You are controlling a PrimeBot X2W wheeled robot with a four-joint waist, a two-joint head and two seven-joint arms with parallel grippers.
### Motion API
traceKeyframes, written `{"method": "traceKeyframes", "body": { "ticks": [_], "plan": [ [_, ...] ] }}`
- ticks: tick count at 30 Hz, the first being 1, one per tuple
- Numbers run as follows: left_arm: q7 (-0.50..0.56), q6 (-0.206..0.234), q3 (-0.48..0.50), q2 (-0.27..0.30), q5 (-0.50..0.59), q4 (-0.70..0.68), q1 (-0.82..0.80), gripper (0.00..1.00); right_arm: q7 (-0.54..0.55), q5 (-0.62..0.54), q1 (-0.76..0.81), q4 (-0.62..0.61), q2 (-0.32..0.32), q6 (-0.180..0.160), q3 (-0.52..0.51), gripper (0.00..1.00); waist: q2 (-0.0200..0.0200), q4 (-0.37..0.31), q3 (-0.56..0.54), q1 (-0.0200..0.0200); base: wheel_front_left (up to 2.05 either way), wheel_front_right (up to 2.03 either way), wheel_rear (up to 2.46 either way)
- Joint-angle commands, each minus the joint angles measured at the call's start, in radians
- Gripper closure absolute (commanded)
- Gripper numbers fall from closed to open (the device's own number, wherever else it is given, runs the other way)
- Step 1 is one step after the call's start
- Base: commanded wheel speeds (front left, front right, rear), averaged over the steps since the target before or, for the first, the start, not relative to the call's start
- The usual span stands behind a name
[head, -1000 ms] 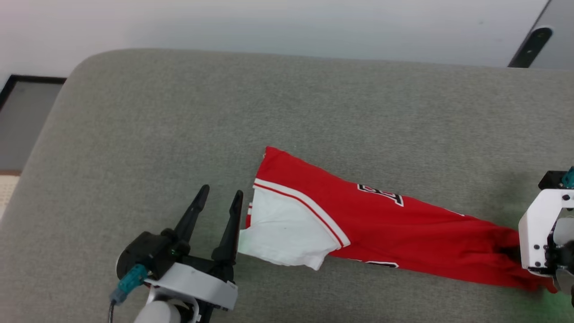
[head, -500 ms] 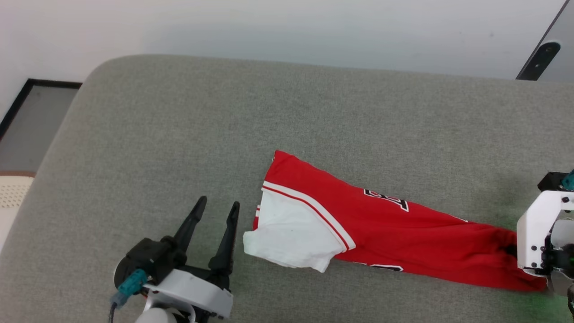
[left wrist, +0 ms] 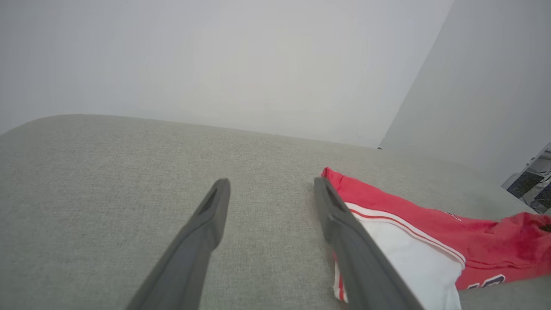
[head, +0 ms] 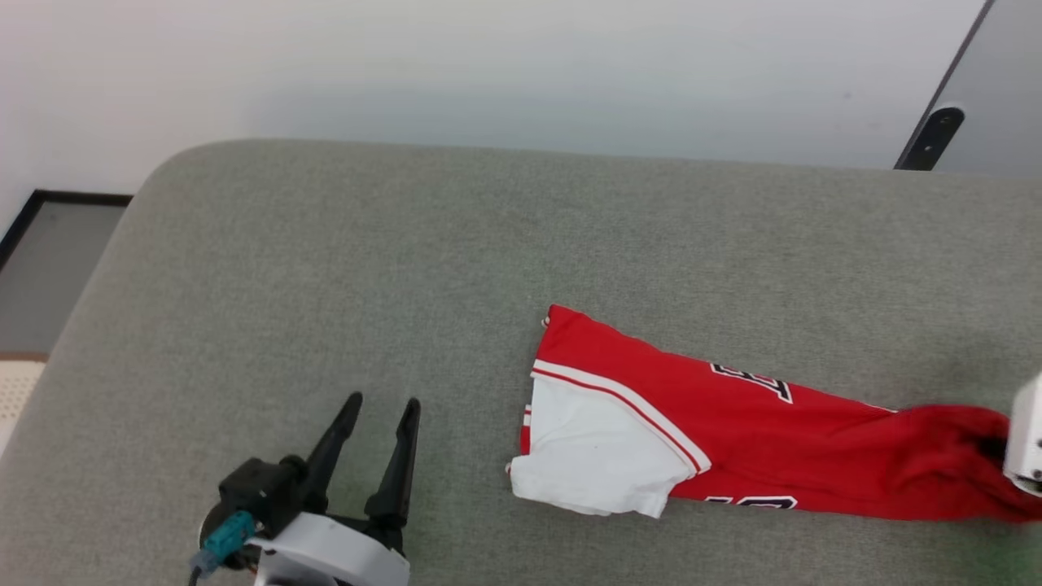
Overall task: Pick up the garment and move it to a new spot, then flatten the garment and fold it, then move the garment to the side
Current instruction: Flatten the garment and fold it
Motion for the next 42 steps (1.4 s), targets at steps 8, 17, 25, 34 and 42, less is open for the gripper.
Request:
{"method": "traceKeyframes", "body": {
  "ticks": [8,17,25,34,42],
  "plan": [
    [0.0,-0.003,-0.012,0.005,-0.043,0.042,0.019,0.0,0.106,0.13,-0.031,-0.181,0.178,-0.001,-0.035,1.0,0.0,-0.038,-0.055,0.0,0.0,0.0,0.0],
    [0.0,-0.003,-0.054,-0.013,-0.067,0.071,-0.016,0.0,0.119,0.133,-0.111,-0.272,0.339,-0.001,-0.049,1.0,0.0,0.002,-0.079,0.0,0.0,0.0,0.0],
    [0.0,-0.003,-0.107,-0.04,-0.087,0.097,-0.054,0.0,-0.021,0.282,-0.175,-0.146,0.345,-0.001,0.113,1.0,0.0,0.104,-0.072,0.0,0.0,0.0,0.0],
    [0.0,-0.003,-0.142,-0.064,-0.107,0.115,-0.089,0.0,-0.168,0.315,-0.242,0.027,0.344,-0.001,0.251,1.0,0.0,0.199,-0.048,0.0,0.0,0.0,0.0],
    [0.0,-0.003,-0.159,-0.087,-0.116,0.125,-0.113,0.0,-0.249,0.297,-0.284,0.18,0.344,-0.001,0.375,1.0,0.0,0.256,-0.016,0.0,0.0,0.0,0.0]
  ]
}}
